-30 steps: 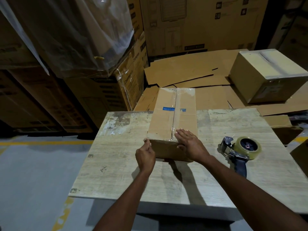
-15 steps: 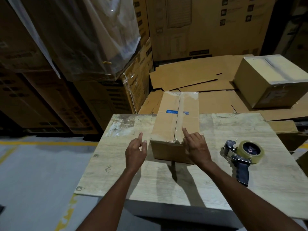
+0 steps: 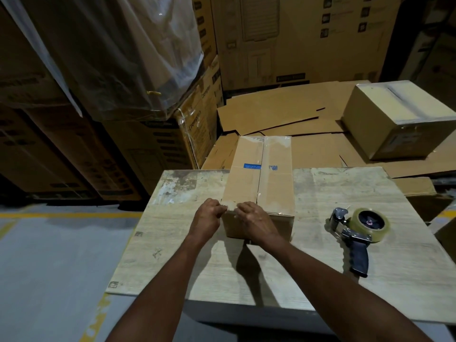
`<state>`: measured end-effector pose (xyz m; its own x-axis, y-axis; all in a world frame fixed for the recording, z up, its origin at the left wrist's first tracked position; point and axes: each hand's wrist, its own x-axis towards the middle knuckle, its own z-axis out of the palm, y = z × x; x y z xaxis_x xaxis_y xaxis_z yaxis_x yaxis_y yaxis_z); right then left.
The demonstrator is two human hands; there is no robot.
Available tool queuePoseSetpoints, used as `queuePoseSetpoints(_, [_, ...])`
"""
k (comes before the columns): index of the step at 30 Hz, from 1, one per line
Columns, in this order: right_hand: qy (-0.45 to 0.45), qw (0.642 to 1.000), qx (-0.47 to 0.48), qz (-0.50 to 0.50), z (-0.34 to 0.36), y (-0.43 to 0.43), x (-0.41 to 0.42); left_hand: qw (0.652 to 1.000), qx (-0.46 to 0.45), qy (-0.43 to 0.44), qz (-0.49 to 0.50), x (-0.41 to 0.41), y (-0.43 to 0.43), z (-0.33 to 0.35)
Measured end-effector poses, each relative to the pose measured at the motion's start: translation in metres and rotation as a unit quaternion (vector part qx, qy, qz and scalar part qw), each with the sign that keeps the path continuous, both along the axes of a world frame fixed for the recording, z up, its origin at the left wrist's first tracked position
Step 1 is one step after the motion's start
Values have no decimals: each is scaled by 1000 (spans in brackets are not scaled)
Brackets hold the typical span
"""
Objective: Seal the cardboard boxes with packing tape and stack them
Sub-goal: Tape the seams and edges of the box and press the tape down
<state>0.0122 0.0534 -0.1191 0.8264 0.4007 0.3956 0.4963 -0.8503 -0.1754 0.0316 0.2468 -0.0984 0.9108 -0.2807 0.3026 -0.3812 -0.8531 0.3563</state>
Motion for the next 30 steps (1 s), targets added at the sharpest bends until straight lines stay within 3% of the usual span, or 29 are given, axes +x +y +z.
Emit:
queuePoseSetpoints(6, [15, 999, 19, -27, -2, -11, -5, 998, 48, -27, 12, 4, -2, 3])
queuePoseSetpoints(14, [-36, 997, 62, -34, -9, -112, -32, 1000, -5, 2, 20, -1, -10, -2])
queuePoseSetpoints(20, [-19, 994, 81, -69, -13, -129, -29, 998, 22, 24, -52, 0, 8, -3])
queuePoseSetpoints(25, [55, 982, 134, -121, -9, -133, -30, 989, 71, 77, -102, 6, 18, 3])
queuePoseSetpoints(30, [140, 972, 162, -95, -1, -153, -24, 992, 91, 15, -88, 8, 3, 5])
